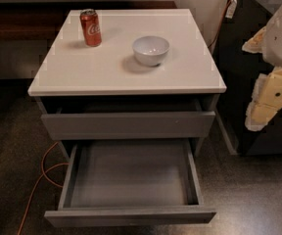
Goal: Close middle drawer
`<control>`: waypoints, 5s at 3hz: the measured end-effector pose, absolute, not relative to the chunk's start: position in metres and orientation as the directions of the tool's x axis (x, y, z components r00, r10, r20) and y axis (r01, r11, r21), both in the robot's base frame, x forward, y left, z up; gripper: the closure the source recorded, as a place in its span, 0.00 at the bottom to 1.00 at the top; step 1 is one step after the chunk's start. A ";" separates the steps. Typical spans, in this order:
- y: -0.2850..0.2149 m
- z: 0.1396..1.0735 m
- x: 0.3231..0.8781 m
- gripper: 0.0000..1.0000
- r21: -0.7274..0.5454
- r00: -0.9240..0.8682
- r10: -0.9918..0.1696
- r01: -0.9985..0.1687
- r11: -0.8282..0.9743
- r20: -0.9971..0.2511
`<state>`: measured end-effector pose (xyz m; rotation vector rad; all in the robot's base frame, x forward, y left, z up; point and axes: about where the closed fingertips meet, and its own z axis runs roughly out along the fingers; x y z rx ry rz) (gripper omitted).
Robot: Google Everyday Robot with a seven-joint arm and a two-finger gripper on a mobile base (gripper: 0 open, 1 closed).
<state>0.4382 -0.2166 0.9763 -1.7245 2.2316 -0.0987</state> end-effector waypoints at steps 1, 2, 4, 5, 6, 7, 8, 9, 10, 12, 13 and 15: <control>-0.216 0.976 0.438 0.00 -0.245 -0.221 -0.953 -0.931 0.269 -0.207; -0.211 0.962 0.440 0.00 -0.230 -0.213 -0.952 -0.937 0.263 -0.219; -0.189 0.915 0.441 0.00 -0.174 -0.175 -0.961 -0.961 0.214 -0.216; -0.176 0.891 0.442 0.00 -0.155 -0.150 -0.970 -0.971 0.180 -0.190; -0.162 0.870 0.440 0.00 -0.167 -0.124 -0.978 -0.974 0.152 -0.169; -0.145 0.841 0.441 0.00 -0.211 -0.108 -0.981 -0.967 0.141 -0.161; -0.145 0.841 0.442 0.00 -0.214 -0.108 -0.981 -0.966 0.142 -0.162; -0.145 0.838 0.440 0.00 -0.203 -0.093 -0.983 -0.971 0.125 -0.161; -0.128 0.810 0.443 0.00 -0.162 -0.052 -0.984 -0.984 0.080 -0.171; -0.096 0.761 0.443 0.00 -0.131 0.008 -0.976 -0.991 0.021 -0.217; -0.071 0.730 0.442 0.15 -0.103 0.034 -0.966 -0.995 -0.008 -0.258; -0.030 0.664 0.440 0.69 -0.020 0.011 -0.948 -1.000 -0.005 -0.319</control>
Offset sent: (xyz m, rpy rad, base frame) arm 0.0040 0.0108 -0.0371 0.0344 0.0496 0.0262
